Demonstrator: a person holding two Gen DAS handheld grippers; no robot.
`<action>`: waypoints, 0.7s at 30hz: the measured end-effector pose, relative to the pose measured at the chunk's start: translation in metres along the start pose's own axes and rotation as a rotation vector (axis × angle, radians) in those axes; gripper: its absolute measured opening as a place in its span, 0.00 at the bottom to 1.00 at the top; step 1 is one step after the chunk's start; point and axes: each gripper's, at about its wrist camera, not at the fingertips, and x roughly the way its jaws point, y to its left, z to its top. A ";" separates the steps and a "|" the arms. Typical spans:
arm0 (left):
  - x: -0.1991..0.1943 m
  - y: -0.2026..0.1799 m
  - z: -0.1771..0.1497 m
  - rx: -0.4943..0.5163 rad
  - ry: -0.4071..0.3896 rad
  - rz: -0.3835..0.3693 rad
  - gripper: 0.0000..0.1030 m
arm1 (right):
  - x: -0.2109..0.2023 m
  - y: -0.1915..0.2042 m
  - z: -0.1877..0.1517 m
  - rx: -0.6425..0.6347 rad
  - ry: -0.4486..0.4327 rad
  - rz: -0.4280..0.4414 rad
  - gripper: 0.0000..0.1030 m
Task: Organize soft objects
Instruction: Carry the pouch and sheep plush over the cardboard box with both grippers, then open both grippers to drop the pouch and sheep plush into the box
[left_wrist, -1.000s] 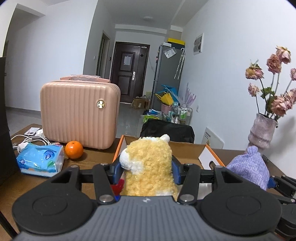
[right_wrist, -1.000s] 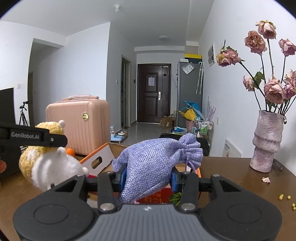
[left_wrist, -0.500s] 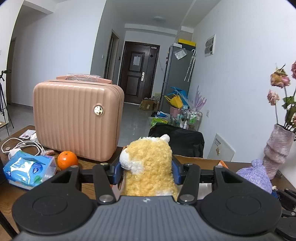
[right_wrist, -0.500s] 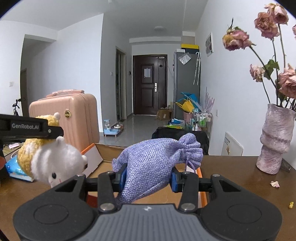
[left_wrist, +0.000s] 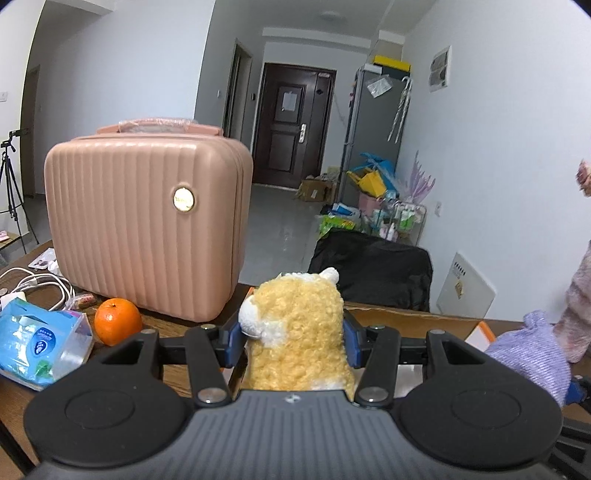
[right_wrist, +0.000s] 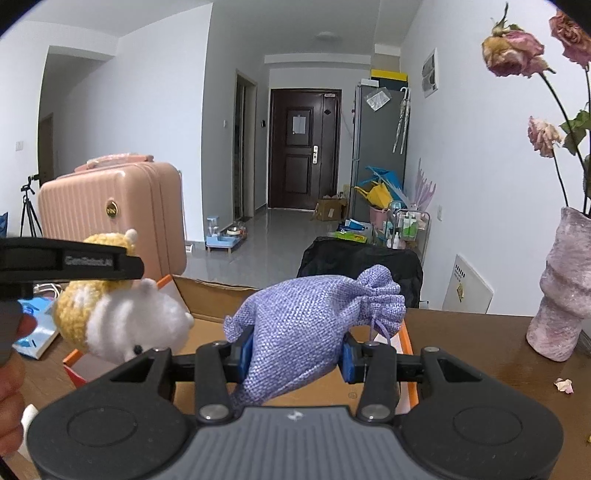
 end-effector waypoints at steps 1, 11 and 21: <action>0.003 -0.001 -0.001 0.002 0.004 0.003 0.51 | 0.003 0.001 0.000 -0.004 0.004 0.001 0.41; 0.033 -0.008 -0.013 0.040 0.054 0.045 0.51 | 0.030 0.002 -0.006 0.000 0.056 -0.010 0.41; 0.042 -0.006 -0.020 0.037 0.067 0.056 0.50 | 0.056 -0.008 -0.017 0.057 0.106 -0.018 0.42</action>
